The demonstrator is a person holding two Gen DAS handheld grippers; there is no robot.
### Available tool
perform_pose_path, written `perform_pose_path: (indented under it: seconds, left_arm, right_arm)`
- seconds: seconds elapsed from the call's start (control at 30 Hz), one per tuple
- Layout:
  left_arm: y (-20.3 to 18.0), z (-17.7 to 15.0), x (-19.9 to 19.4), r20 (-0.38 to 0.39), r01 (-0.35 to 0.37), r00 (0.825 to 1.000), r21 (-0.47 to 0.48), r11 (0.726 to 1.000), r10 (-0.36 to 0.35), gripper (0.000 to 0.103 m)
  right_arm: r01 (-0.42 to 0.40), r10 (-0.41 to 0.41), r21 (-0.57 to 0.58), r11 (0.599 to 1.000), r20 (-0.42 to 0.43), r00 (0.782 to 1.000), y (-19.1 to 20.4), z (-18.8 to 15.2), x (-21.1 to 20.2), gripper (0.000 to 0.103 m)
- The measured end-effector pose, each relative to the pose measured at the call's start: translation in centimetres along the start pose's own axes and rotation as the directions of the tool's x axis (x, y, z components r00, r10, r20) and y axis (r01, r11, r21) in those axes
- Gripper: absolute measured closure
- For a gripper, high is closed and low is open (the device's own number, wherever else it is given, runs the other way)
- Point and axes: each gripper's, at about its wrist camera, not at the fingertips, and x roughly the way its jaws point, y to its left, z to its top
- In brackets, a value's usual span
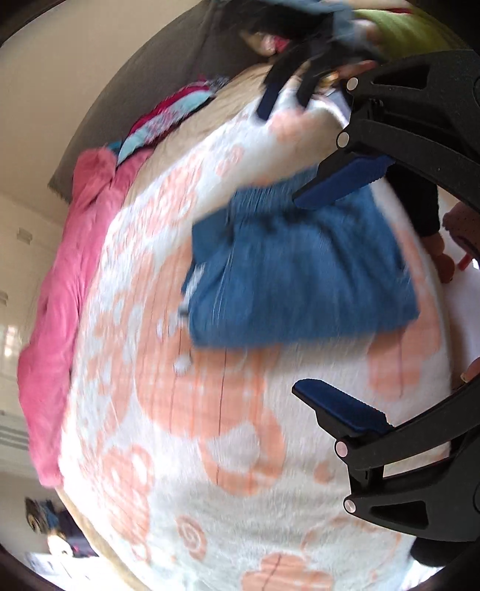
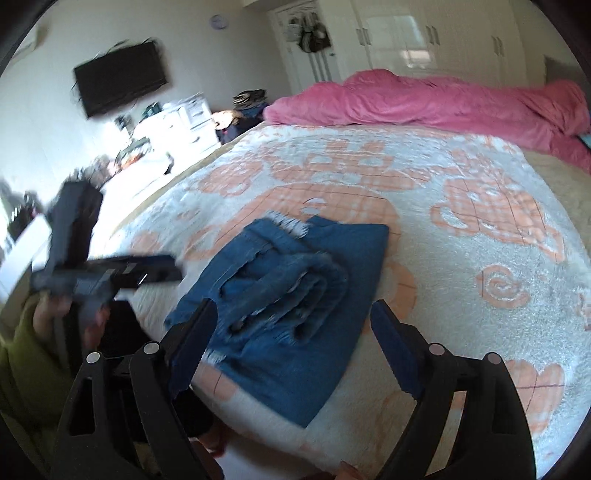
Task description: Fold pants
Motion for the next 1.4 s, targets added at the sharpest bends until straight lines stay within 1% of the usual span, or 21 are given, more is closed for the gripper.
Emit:
perform_pose_path:
  seconds: [0.07, 0.13, 0.17, 0.2, 0.23, 0.27, 0.3, 0.37, 0.4, 0.57, 0.6, 0.67, 0.7, 0.8, 0.93, 1.03, 1.07, 1.1, 1.23, 1.3, 1.4]
  left_arm:
    - [1.1, 0.5, 0.5, -0.009, -0.009, 1.000, -0.022, 1.000, 0.009, 0.017]
    - [1.7, 1.0, 1.1, -0.021, -0.008, 1.000, -0.024, 1.000, 0.007, 0.028]
    - [1.8, 1.4, 1.6, -0.030, -0.003, 1.000, -0.014, 1.000, 0.003, 0.043]
    - [1.7, 1.6, 2.1, -0.040, -0.003, 0.999, -0.008, 1.000, 0.003, 0.056]
    - [1.7, 1.9, 2.7, -0.053, 0.007, 0.999, -0.008, 1.000, -0.008, 0.058]
    - [1.6, 2.1, 3.3, -0.068, 0.017, 0.997, -0.010, 1.000, -0.018, 0.059]
    - [1.4, 2.3, 4.1, -0.083, 0.023, 0.996, -0.013, 1.000, -0.024, 0.063]
    - [0.8, 2.5, 4.9, -0.090, 0.027, 0.996, 0.002, 1.000, -0.027, 0.064]
    - [0.4, 2.6, 5.4, -0.096, 0.015, 0.995, 0.016, 1.000, -0.013, 0.064]
    - [0.6, 2.6, 6.5, -0.113, 0.007, 0.994, 0.003, 1.000, -0.007, 0.063]
    - [0.8, 2.6, 6.7, -0.115, 0.008, 0.993, -0.005, 1.000, -0.008, 0.062]
    - [0.9, 2.6, 6.9, -0.117, 0.002, 0.993, -0.012, 1.000, -0.004, 0.061]
    - [0.9, 2.5, 7.0, -0.119, 0.001, 0.993, -0.010, 1.000, -0.002, 0.059]
    - [1.0, 2.4, 7.3, -0.119, 0.000, 0.993, -0.011, 1.000, -0.002, 0.056]
    - [1.1, 2.3, 7.4, -0.116, 0.003, 0.993, -0.026, 1.000, -0.006, 0.053]
    - [0.7, 2.2, 7.0, -0.093, -0.017, 0.996, -0.021, 1.000, 0.015, 0.051]
    - [0.5, 2.1, 6.7, -0.083, -0.024, 0.996, -0.016, 1.000, 0.023, 0.051]
    - [0.3, 2.1, 6.4, -0.075, -0.027, 0.997, -0.010, 1.000, 0.026, 0.050]
    - [-0.6, 2.3, 4.6, -0.020, -0.052, 0.998, 0.024, 0.998, 0.052, 0.044]
    - [-0.9, 2.5, 3.9, 0.002, -0.063, 0.998, 0.036, 0.997, 0.063, 0.042]
    - [-1.4, 2.8, 2.9, 0.034, -0.085, 0.996, 0.053, 0.995, 0.083, 0.038]
  right_arm:
    - [0.003, -0.002, -0.099, 0.995, 0.005, 1.000, 2.6, -1.1, -0.2, 0.018]
    - [0.006, -0.007, -0.202, 0.979, -0.007, 1.000, 5.2, -2.1, 0.0, 0.019]
    - [0.010, -0.013, -0.246, 0.969, -0.012, 1.000, 6.3, -2.5, 0.3, 0.022]
    - [-0.001, -0.005, -0.298, 0.955, -0.020, 1.000, 7.6, -3.0, 0.6, 0.029]
    - [-0.021, 0.009, -0.349, 0.937, -0.038, 0.999, 8.8, -3.3, 1.1, 0.035]
    - [-0.027, 0.011, -0.382, 0.924, -0.046, 0.999, 9.5, -3.4, 1.4, 0.044]
    - [-0.029, 0.005, -0.436, 0.899, -0.056, 0.998, 10.6, -3.5, 2.0, 0.046]
    - [-0.016, -0.016, -0.510, 0.860, -0.057, 0.998, 11.9, -3.3, 2.7, 0.051]
    - [-0.016, -0.018, -0.535, 0.845, -0.059, 0.998, 12.3, -3.2, 2.9, 0.051]
    - [0.034, -0.094, -0.687, 0.726, -0.050, 0.994, 14.2, -2.4, 6.2, 0.051]
    - [0.028, -0.104, -0.692, 0.721, -0.067, 0.992, 14.1, -2.4, 7.1, 0.062]
    - [-0.041, -0.126, -0.663, 0.748, -0.202, 0.971, 13.0, -2.9, 9.9, 0.098]
    - [-0.070, -0.120, -0.645, 0.761, -0.246, 0.962, 12.7, -3.4, 10.5, 0.098]
    - [-0.114, -0.064, -0.646, 0.754, -0.246, 0.967, 12.5, -4.3, 8.7, 0.098]
    - [-0.109, -0.070, -0.588, 0.802, -0.274, 0.959, 11.0, -4.6, 9.5, 0.098]
    - [-0.130, -0.052, -0.590, 0.797, -0.281, 0.958, 11.5, -4.6, 9.8, 0.089]
    - [-0.149, -0.026, -0.575, 0.804, -0.285, 0.958, 11.5, -4.4, 9.6, 0.082]
    - [-0.170, 0.005, -0.559, 0.811, -0.285, 0.959, 11.3, -4.2, 9.2, 0.078]
    - [-0.223, 0.119, -0.503, 0.835, -0.231, 0.966, 10.3, -2.7, 6.9, 0.075]
    - [-0.254, 0.179, -0.469, 0.846, -0.199, 0.963, 9.7, -1.8, 5.7, 0.065]
    - [-0.295, 0.263, -0.427, 0.854, -0.135, 0.955, 9.1, -0.8, 3.9, 0.055]
